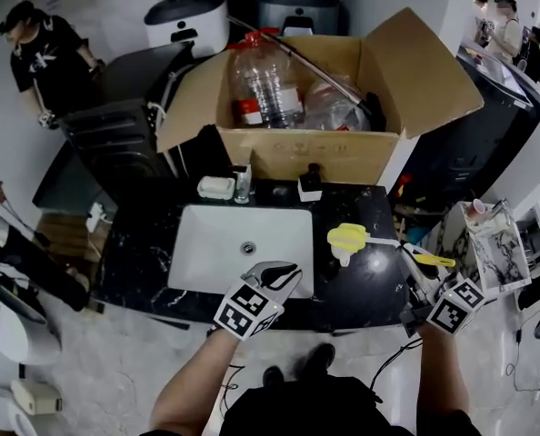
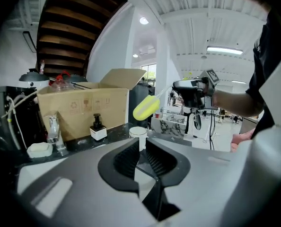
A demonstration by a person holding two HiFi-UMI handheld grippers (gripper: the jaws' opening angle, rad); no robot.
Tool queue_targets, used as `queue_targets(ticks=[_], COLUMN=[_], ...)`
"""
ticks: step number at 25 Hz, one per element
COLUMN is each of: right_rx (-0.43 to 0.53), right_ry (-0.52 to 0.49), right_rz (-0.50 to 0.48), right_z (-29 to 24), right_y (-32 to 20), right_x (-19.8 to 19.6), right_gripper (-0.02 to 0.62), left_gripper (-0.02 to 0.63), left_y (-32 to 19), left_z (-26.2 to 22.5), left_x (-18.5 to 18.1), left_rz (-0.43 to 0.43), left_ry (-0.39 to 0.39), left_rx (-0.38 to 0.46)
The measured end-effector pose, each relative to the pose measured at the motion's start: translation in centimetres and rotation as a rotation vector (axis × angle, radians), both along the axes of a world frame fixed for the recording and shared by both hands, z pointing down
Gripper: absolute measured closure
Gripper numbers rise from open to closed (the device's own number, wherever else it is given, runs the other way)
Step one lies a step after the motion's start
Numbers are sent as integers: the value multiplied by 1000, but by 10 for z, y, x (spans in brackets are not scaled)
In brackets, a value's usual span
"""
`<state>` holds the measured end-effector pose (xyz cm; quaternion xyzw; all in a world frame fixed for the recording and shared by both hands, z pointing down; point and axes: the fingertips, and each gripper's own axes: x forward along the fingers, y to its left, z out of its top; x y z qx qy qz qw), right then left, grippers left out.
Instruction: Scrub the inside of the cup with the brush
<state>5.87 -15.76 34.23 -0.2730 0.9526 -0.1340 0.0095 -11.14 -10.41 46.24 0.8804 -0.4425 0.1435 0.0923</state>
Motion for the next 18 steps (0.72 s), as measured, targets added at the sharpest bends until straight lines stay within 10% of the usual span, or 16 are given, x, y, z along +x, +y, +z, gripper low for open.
queue_targets(ticks=[18], right_rx=[56], right_ry=[74], right_rz=[56], right_z=[-12], right_y=[81], right_x=[5], right_gripper=[554], left_gripper=[584], left_y=[34], left_z=[-53], left_x=[-34], left_rz=[-183], left_ry=[62], left_rx=[76])
